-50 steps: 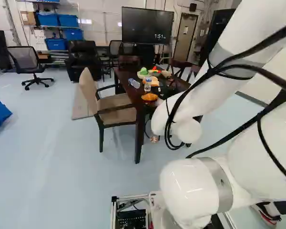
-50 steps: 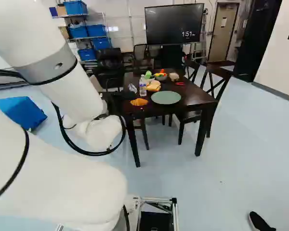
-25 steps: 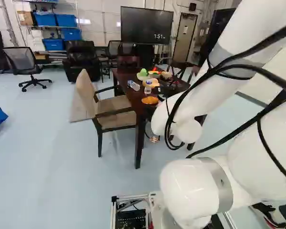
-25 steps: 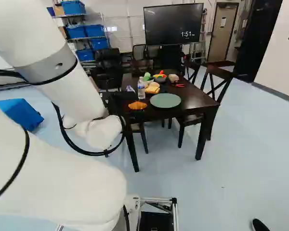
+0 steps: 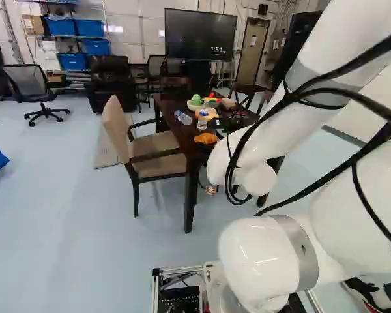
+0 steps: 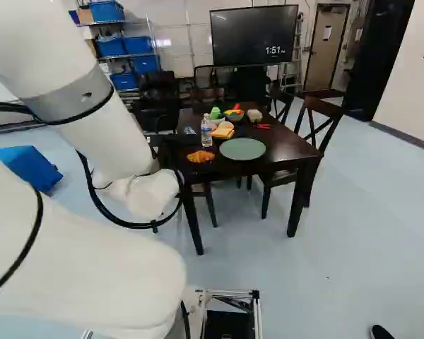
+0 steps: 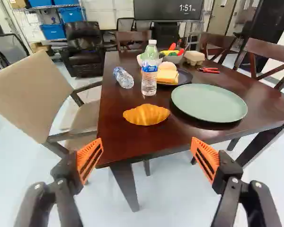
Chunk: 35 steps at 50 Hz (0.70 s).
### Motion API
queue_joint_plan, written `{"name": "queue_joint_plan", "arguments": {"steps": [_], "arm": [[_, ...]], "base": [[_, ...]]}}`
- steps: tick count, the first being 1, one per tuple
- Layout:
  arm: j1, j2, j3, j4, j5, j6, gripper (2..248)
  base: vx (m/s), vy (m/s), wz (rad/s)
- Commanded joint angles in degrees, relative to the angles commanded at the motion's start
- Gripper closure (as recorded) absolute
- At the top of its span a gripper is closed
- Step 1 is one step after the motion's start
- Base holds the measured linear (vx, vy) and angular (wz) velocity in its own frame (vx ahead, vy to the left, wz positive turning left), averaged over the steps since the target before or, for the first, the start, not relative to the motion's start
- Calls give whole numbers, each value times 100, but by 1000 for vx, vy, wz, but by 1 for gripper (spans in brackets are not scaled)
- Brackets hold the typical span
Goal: Move the croissant to the empty plate
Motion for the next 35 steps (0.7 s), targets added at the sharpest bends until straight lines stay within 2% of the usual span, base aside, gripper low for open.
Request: {"name": "queue_joint_plan", "arguments": {"steps": [10,35], "arm": [[0,-89,-146,0,0,0,3],[48,-515,-879,0,-59,0,3]], "base": [[0,0,0],[0,0,0]]}}
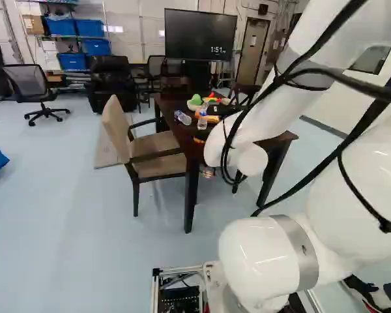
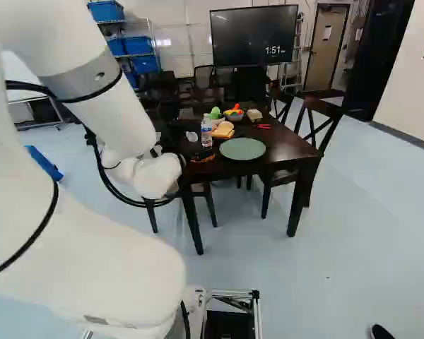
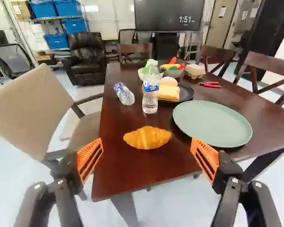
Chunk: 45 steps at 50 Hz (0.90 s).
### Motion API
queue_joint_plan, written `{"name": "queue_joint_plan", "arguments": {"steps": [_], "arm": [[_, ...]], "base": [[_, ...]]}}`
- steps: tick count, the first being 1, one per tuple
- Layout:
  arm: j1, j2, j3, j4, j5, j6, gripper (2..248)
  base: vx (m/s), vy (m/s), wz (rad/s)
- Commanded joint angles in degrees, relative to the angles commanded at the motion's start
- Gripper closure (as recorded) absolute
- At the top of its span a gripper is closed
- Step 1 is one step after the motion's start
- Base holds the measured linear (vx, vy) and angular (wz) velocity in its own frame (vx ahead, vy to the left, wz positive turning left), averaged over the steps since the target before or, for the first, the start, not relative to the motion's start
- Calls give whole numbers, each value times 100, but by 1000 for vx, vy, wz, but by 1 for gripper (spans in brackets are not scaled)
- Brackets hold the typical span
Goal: Move the croissant to the empty plate
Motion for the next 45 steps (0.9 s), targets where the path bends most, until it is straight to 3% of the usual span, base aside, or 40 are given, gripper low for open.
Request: {"name": "queue_joint_plan", "arguments": {"steps": [45], "arm": [[160,-745,-1349,0,-1894,0,3]], "base": [[0,0,0]]}}
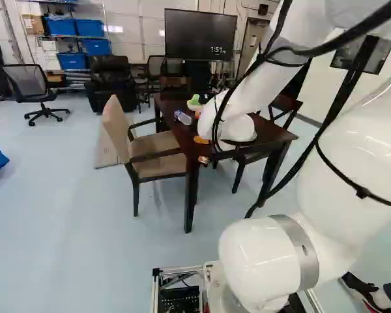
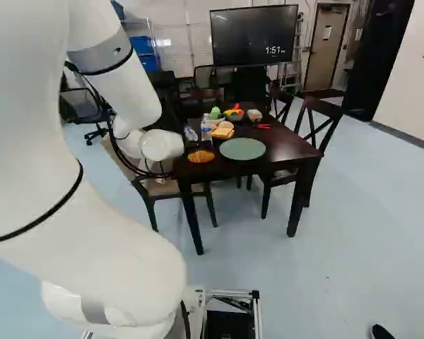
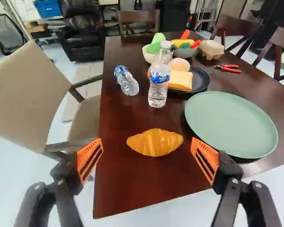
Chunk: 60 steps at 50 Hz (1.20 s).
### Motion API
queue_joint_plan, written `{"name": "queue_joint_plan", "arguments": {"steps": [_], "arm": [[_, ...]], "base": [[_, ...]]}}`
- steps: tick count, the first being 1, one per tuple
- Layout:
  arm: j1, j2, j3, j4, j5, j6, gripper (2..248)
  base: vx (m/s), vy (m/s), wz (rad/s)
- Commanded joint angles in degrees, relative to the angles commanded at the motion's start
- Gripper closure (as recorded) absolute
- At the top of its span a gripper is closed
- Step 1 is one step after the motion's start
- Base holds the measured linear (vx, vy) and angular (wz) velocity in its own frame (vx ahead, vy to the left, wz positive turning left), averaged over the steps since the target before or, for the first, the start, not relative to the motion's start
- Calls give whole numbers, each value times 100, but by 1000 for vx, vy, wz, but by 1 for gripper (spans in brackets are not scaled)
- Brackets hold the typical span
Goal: Move the croissant to the empty plate
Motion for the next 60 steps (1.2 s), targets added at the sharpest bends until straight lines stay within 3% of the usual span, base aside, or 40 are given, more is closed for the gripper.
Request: {"name": "queue_joint_plan", "arguments": {"steps": [60], "arm": [[-32,-796,-1698,0,-2792,0,3]], "base": [[0,0,0]]}}
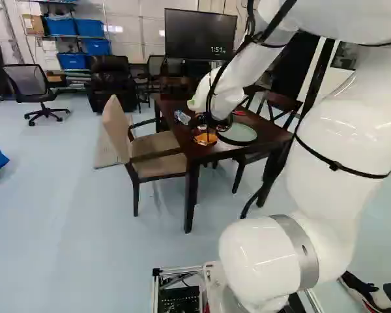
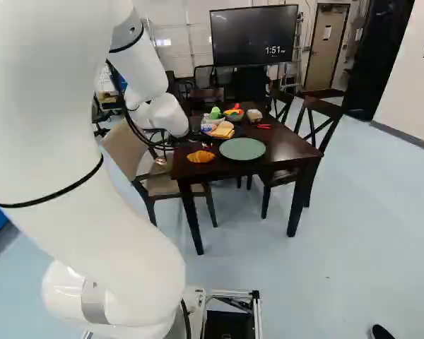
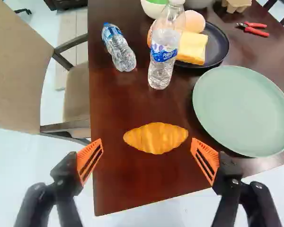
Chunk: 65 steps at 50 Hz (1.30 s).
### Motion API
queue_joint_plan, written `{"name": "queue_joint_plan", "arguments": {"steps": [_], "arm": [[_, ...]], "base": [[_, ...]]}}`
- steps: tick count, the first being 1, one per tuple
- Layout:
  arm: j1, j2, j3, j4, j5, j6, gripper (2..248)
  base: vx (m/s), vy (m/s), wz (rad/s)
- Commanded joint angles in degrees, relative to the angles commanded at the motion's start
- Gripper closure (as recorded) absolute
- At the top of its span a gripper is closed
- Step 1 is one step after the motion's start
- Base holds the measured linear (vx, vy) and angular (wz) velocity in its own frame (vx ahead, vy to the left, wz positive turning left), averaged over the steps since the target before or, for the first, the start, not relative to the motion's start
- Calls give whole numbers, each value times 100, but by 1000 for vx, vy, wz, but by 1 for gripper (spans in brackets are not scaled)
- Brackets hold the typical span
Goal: Move the croissant to the empty plate
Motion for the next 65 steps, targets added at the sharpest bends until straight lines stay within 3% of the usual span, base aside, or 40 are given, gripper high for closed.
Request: {"name": "queue_joint_plan", "arguments": {"steps": [65], "arm": [[-186,-705,-1808,0,-2923,0,3]], "base": [[0,0,0]]}}
